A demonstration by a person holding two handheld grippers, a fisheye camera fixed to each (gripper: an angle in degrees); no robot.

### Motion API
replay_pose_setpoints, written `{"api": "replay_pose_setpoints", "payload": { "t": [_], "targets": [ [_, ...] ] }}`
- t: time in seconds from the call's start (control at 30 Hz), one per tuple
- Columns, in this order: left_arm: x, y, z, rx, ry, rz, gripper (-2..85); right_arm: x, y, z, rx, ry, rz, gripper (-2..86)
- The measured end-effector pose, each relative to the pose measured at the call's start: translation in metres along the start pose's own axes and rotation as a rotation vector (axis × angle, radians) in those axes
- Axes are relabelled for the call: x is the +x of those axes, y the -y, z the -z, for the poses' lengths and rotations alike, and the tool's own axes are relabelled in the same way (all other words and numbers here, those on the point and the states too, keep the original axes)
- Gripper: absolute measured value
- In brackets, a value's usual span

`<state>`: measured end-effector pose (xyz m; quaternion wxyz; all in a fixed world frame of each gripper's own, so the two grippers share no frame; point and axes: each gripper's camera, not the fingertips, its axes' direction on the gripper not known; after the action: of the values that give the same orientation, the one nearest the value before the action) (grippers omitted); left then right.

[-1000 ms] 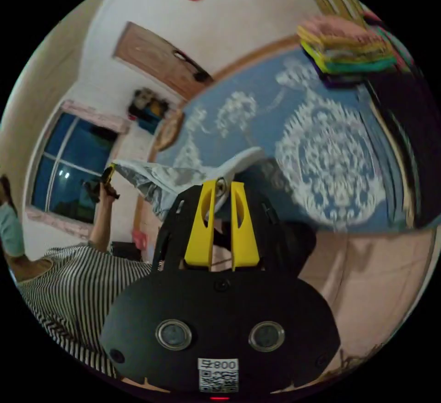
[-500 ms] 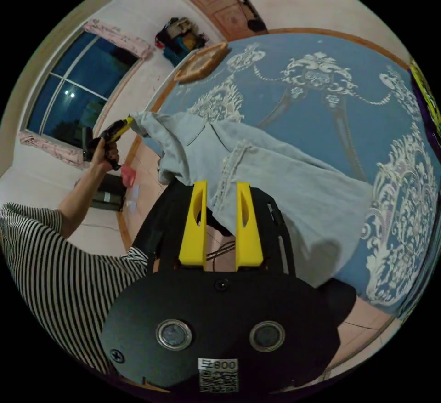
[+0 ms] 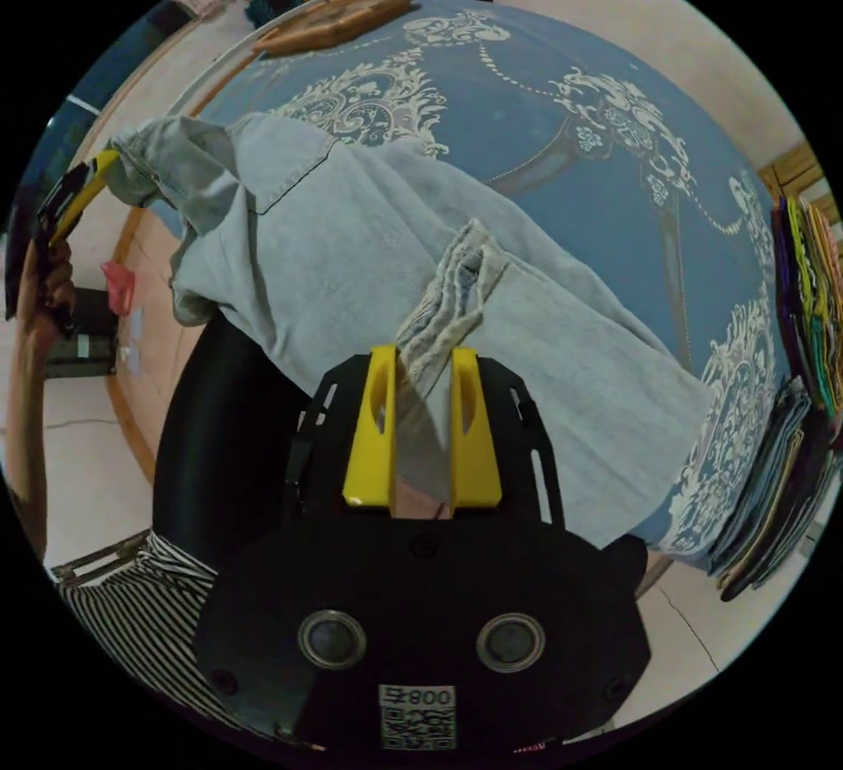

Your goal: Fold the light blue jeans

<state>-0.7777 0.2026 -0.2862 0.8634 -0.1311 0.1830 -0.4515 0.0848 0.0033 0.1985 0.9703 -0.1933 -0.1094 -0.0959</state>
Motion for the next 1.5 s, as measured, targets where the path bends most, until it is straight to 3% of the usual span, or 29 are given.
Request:
{"api": "replay_pose_setpoints", "payload": {
  "t": [0.17, 0.33, 0.53, 0.63, 0.77, 0.9, 1.17, 1.33, 1.5],
  "targets": [
    [-0.005, 0.01, 0.044, 0.125, -0.077, 0.017, 2.1, 0.059, -0.038, 0.03, 0.084, 0.219, -0.067, 4.1],
    [0.009, 0.03, 0.095, 0.264, -0.126, -0.053, 2.1, 0.133, -0.111, 0.115, 0.336, 0.34, -0.074, 3.1],
    [0.03, 0.064, 0.15, 0.426, -0.131, -0.144, 2.1, 0.242, -0.219, 0.199, 0.624, 0.272, -0.238, 3.1],
    [0.036, 0.08, 0.159, 0.455, -0.075, -0.16, 2.2, 0.299, -0.264, 0.202, 0.666, 0.237, -0.371, 3.6],
    [0.021, 0.098, 0.128, 0.366, 0.077, -0.099, 2.2, 0.378, -0.294, 0.158, 0.571, 0.281, -0.555, 5.0],
    [-0.005, 0.094, 0.083, 0.232, 0.063, 0.038, 2.1, 0.453, -0.328, 0.074, 0.328, 0.237, -0.838, 5.5],
    [-0.017, 0.087, 0.054, 0.171, 0.031, 0.063, 2.0, 0.457, -0.367, 0.014, 0.304, 0.331, -0.751, 7.8],
    [-0.019, 0.09, 0.055, 0.15, 0.049, 0.047, 2.0, 0.501, -0.407, -0.034, 0.35, 0.454, -0.963, 7.4],
    [-0.029, 0.089, 0.054, 0.149, 0.049, 0.069, 2.1, 0.527, -0.424, -0.065, 0.354, 0.584, -1.028, 7.2]
  ]
}}
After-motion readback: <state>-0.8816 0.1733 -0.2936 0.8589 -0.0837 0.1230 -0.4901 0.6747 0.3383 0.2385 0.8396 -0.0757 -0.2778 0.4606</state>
